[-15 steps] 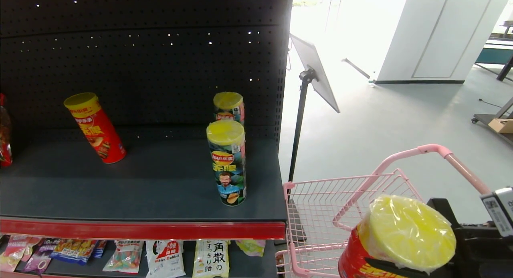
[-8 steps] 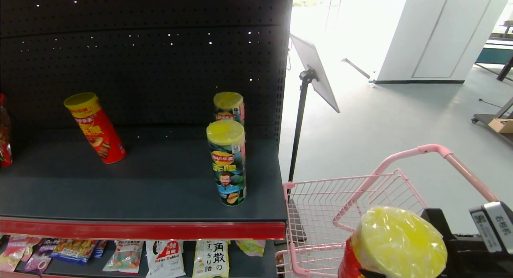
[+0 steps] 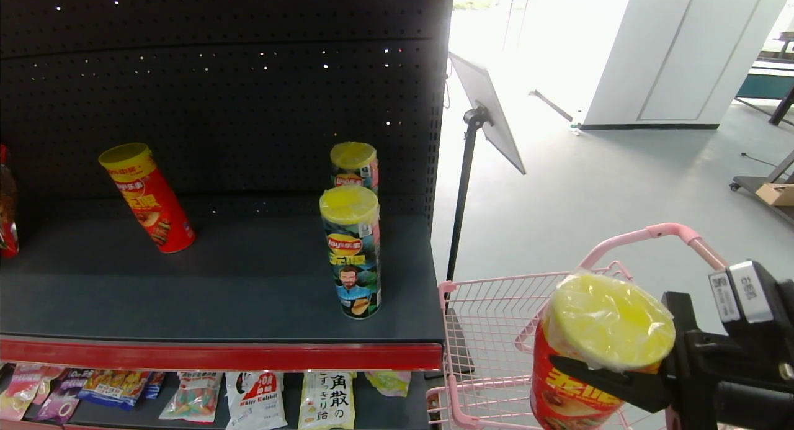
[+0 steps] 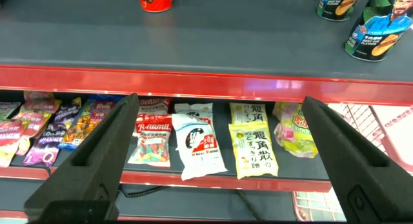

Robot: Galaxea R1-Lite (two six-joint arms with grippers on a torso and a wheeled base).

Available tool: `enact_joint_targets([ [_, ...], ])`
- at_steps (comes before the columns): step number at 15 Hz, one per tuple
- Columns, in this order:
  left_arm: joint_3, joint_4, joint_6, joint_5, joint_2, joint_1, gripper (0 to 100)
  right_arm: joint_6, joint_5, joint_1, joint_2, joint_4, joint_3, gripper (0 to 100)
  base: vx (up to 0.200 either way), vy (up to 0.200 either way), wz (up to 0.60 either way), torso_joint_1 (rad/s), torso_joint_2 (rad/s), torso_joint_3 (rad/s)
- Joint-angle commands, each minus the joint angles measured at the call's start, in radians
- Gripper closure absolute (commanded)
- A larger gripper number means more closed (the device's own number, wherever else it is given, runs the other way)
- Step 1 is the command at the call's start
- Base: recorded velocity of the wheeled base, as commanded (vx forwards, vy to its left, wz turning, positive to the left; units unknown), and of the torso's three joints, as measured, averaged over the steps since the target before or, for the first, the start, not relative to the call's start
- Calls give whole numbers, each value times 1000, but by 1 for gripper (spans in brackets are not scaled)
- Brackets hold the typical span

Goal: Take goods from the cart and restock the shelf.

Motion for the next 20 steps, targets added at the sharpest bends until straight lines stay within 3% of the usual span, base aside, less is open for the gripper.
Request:
enact_joint_targets([
  [1,0,0,0,0,0,1,0,32,-37,18,-34,-2,19,100,0,0,0,0,0,0],
  [3,0,0,0,0,0,1,0,41,-71,99,-46,-2,2,100,0,0,0,0,0,0],
  [7,0,0,0,0,0,1,0,76,-74,153,-54,-2,-13,100,0,0,0,0,0,0],
  [15,0,0,0,0,0,1,0,75,-77,204,-22,-2,5,100,0,0,0,-6,6,6],
  [20,0,0,0,0,0,1,0,71,-77,211,-20,-2,16,100,0,0,0,-118,266,137],
])
